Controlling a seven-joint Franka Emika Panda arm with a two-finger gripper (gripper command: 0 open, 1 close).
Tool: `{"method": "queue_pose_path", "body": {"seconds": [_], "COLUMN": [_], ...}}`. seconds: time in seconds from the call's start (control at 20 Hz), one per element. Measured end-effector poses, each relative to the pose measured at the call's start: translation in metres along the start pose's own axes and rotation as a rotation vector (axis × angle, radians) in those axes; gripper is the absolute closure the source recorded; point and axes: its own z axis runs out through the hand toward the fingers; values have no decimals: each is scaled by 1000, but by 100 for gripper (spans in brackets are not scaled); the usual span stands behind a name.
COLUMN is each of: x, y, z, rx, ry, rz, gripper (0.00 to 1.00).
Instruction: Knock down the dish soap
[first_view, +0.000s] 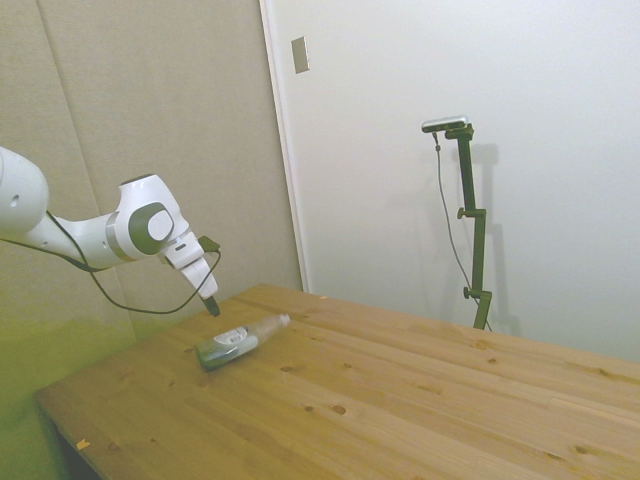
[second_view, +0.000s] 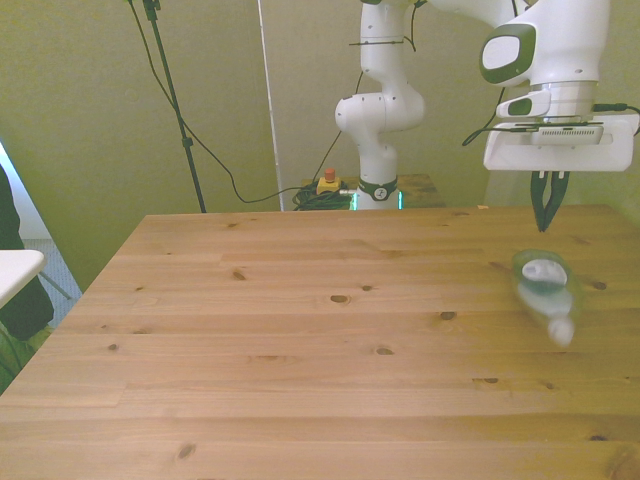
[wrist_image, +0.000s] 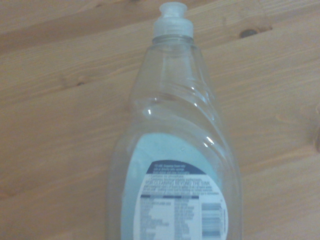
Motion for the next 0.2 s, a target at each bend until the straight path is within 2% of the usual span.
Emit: {"method": "queue_pose_path", "body": {"seconds": [0.2], "x": [20], "y": [-25], "z": [5], "rx": [12], "ry": [20], "rz": [30], "gripper": [100]}}
